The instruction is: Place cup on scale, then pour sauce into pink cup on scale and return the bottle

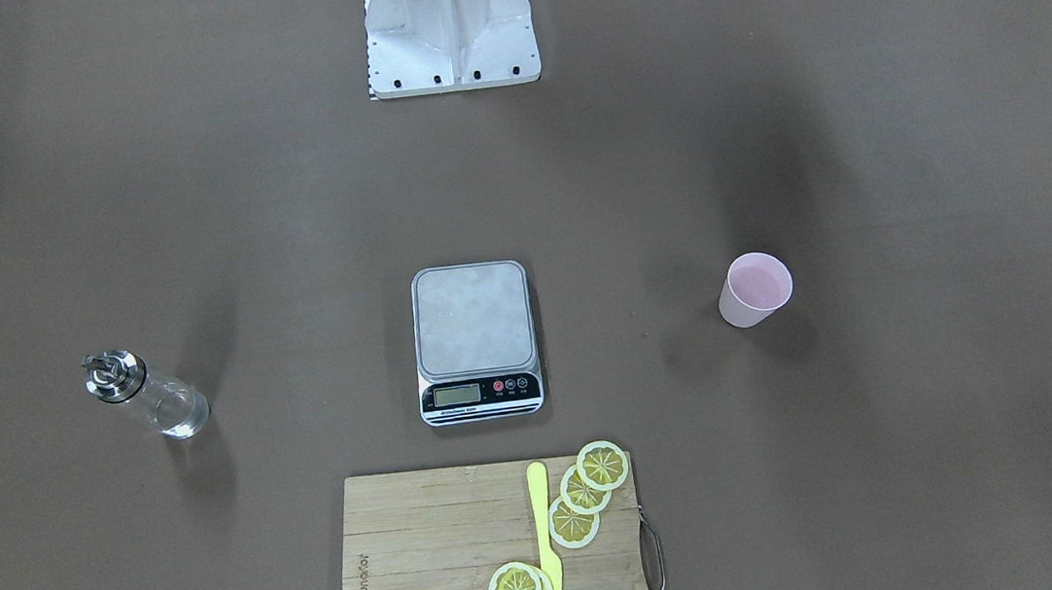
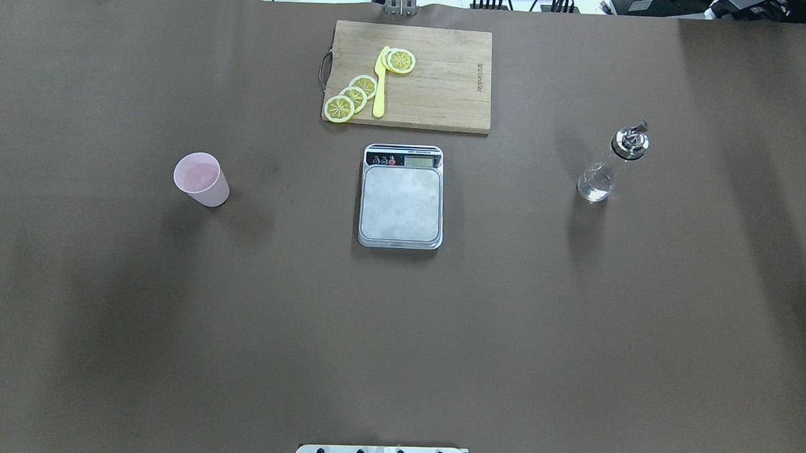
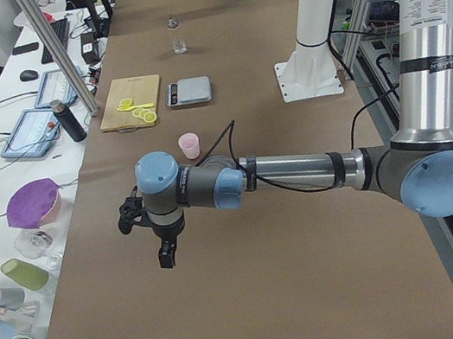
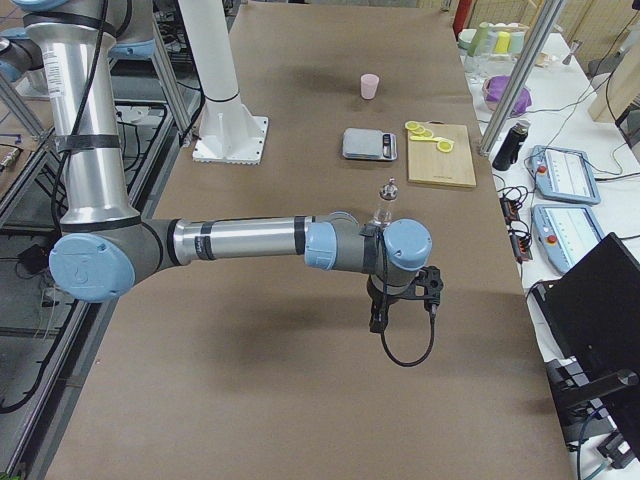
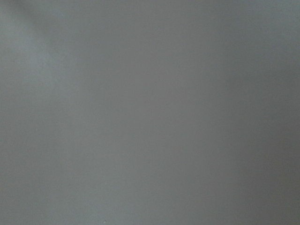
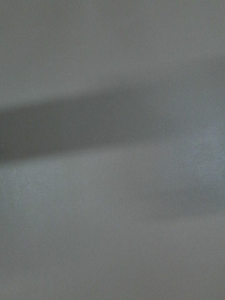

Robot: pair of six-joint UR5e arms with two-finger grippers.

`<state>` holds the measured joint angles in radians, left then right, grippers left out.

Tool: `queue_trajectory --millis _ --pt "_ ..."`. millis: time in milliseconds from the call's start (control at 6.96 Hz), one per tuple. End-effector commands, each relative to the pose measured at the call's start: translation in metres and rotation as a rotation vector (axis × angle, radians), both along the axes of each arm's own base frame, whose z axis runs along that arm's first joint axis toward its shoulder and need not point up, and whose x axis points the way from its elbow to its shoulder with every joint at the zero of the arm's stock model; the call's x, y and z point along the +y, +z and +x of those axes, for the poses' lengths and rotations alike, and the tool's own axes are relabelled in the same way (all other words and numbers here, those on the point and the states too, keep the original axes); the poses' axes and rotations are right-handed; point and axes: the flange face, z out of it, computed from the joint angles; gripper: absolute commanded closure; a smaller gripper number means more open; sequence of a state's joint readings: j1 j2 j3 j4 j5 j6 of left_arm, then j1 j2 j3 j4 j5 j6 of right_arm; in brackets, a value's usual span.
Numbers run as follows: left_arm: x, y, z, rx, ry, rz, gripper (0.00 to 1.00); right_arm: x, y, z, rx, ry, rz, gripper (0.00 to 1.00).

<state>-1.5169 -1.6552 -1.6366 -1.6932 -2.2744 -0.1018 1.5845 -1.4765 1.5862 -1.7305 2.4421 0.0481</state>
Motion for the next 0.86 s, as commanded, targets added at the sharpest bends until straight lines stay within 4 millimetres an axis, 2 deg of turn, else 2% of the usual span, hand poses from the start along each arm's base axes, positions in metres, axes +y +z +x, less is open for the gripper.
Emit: queue_trajectory --millis 0,144,288,431,575,719 --pt "-0.009 -0.081 0.108 0.079 -0.032 -0.05 0.01 0.0 0.0 -0.001 0.002 -0.002 0.003 0.0" --pt "-0.019 -0.131 0.151 0.142 -0.087 -0.1 0.01 0.0 0.0 -0.001 0.0 -0.002 0.003 0.0" --pt "-0.012 -0.178 0.227 0.189 -0.097 -0.173 0.01 0.0 0.0 -0.001 0.002 -0.002 0.003 0.0" --pt "-0.008 -0.206 0.29 0.206 -0.089 -0.224 0.01 0.001 0.001 -0.001 0.0 -0.002 0.003 0.0" --pt "0.0 -0.21 0.342 0.156 -0.105 -0.218 0.02 0.002 0.002 -0.001 0.0 -0.002 0.001 0.0" --pt "-0.002 -0.212 0.373 0.136 -0.085 -0.217 0.02 0.003 0.004 -0.001 0.0 -0.002 -0.002 0.0"
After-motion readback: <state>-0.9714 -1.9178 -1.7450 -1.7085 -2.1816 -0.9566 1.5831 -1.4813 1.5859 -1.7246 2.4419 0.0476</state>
